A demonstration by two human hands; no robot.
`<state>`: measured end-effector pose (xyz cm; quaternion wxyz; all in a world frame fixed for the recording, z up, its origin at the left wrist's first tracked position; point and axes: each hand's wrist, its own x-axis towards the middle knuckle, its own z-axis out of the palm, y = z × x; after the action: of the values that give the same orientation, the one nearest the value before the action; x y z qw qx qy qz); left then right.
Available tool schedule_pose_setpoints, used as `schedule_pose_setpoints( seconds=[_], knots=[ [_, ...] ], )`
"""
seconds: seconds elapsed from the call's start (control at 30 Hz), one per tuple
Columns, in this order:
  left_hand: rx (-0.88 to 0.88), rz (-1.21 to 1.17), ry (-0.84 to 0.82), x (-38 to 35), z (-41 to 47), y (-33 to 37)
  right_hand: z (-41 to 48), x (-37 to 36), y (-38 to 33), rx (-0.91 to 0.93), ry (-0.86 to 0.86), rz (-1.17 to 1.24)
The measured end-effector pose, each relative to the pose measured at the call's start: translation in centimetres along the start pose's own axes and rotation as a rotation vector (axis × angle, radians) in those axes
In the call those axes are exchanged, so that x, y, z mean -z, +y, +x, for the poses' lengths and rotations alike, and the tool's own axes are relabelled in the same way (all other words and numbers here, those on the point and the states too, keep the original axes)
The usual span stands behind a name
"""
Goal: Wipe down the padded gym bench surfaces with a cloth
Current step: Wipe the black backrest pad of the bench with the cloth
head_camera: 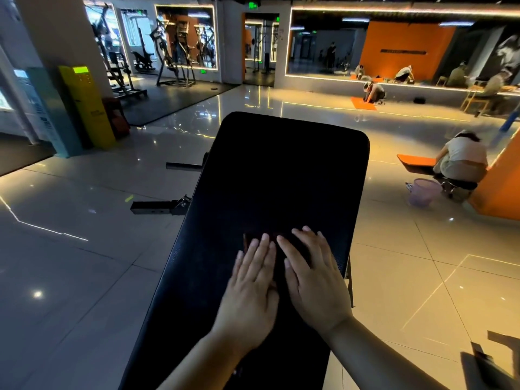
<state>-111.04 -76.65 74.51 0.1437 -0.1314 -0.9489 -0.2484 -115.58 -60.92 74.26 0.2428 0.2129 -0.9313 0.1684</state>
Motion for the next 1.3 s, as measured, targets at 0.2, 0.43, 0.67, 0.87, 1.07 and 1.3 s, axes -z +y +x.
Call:
schedule_pose_setpoints(
  seconds=[0.2, 0.43, 0.67, 0.87, 1.07, 1.3],
  knots=[
    [0.277, -0.121, 0.217, 1.4, 0.2, -4.7, 0.0, -0.4, 0.3, -0.006, -0.046, -0.016],
    [0.085, -0.25, 0.037, -1.2, -1.1, 1.5, 0.0, 0.3, 0.0, 0.009, -0.042, 0.025],
    [-0.082, -0.444, -0.022, 0.4, -1.7, -3.6, -1.8, -0.9, -3.8, 0.053, -0.157, -0.115],
    [-0.014, -0.441, 0.087, -0.4, -1.4, -3.6, -0.5, -0.4, -2.9, 0.197, -0.201, -0.228],
    [0.113, -0.066, 0.132, -2.3, -0.1, -1.6, 2.9, 2.5, 1.1, 0.033, -0.091, -0.16],
    [0.083, 0.079, 0.148, -3.4, 0.1, -2.1, -0.8, 1.8, 1.4, 0.249, -0.222, -0.317]
  ],
)
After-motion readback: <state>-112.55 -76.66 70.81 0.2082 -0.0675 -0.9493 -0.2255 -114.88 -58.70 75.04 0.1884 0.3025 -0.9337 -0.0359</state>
